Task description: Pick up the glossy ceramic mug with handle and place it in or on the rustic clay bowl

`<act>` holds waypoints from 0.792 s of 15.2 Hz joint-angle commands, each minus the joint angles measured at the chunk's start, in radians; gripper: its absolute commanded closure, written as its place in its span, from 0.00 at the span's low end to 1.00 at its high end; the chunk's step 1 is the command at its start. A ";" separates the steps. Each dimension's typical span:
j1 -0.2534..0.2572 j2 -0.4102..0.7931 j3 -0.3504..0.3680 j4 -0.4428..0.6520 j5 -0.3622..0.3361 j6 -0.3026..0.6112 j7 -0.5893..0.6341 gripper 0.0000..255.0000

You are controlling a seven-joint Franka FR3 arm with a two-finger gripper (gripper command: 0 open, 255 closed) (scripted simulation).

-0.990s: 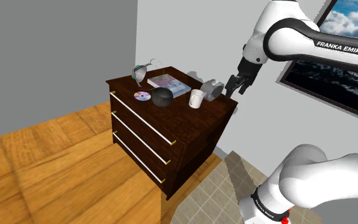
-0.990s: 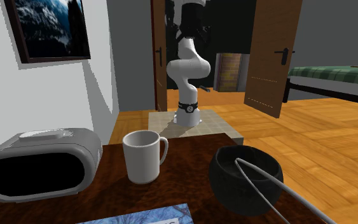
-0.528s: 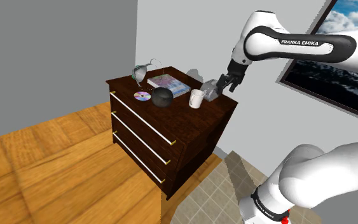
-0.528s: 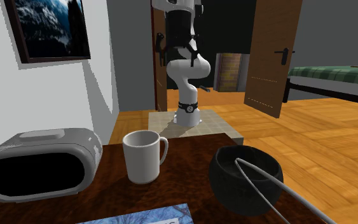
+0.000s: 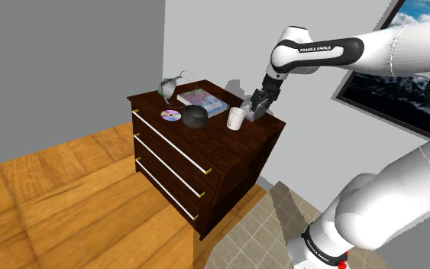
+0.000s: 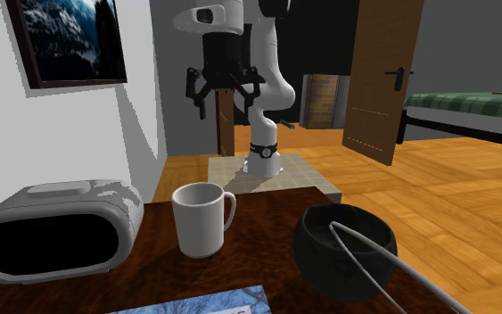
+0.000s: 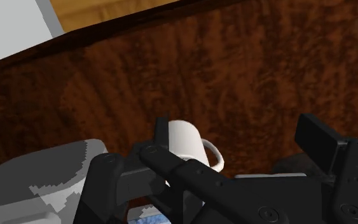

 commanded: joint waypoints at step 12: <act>-0.101 0.551 -0.050 0.459 0.296 0.020 -0.256 0.00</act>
